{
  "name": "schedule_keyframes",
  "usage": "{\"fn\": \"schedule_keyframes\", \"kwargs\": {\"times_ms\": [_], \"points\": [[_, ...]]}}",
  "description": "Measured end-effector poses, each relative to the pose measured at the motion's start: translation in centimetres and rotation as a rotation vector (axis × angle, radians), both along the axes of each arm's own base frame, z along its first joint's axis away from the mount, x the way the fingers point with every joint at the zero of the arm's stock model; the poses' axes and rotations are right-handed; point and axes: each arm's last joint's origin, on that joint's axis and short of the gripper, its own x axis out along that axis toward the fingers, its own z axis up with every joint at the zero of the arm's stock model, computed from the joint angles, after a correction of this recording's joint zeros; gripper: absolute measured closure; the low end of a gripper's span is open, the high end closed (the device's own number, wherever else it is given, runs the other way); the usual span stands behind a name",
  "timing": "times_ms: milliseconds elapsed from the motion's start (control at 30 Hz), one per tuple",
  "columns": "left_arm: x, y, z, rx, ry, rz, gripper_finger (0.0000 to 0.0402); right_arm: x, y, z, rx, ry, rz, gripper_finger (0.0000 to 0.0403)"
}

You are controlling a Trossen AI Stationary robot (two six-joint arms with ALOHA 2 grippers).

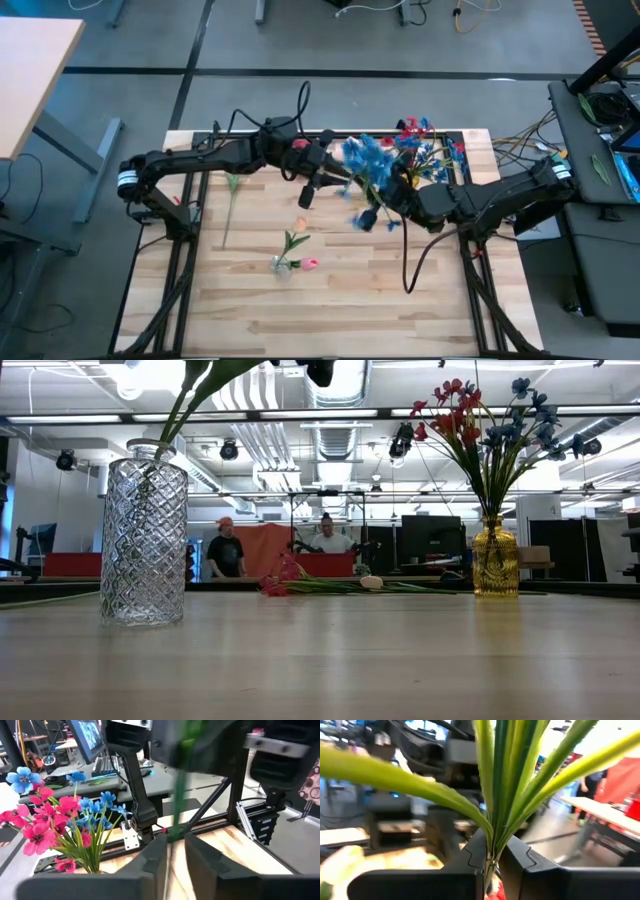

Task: Sort flowers into vase by color
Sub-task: Put the blue flowers into the yellow vase

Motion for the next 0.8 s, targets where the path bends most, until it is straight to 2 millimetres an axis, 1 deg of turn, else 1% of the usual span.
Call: {"fn": "schedule_keyframes", "kwargs": {"times_ms": [67, 167, 267, 367, 467, 567, 700, 800], "points": [[-0.6, 0.1, 0.4, -0.001, 0.01, 0.006, 0.0312, -0.7, -0.3, 0.2, 0.011, 0.012, -0.05, 0.0381], [-2.1, 0.4, 1.3, -0.006, 0.034, 0.025, 0.0265, -2.1, -0.9, 0.1, 0.043, 0.044, -0.143, 0.0382], [-4.1, 0.6, 2.5, -0.013, 0.059, 0.046, 0.0222, -3.3, -1.7, -0.8, 0.094, 0.088, -0.225, 0.0383], [-6.3, 0.2, 4.0, -0.017, 0.059, 0.055, 0.0192, -4.7, -2.4, -2.0, 0.138, 0.11, -0.337, 0.0383], [-8.5, -0.4, 5.3, -0.014, 0.049, 0.053, 0.0181, -5.9, -2.8, -4.2, 0.171, 0.115, -0.429, 0.0384], [-10.6, -1.1, 6.2, 0.001, 0.044, 0.05, 0.0181, -6.8, -3.0, -6.6, 0.213, 0.089, -0.478, 0.0384], [-12.9, -1.8, 6.5, 0.02, 0.03, 0.046, 0.0192, -7.4, -3.3, -9.5, 0.242, 0.045, -0.535, 0.0384], [-14.1, -2.1, 5.6, 0.02, 0.033, 0.047, 0.0199, -7.6, -3.4, -10.5, 0.243, 0.02, -0.563, 0.0384]]}}
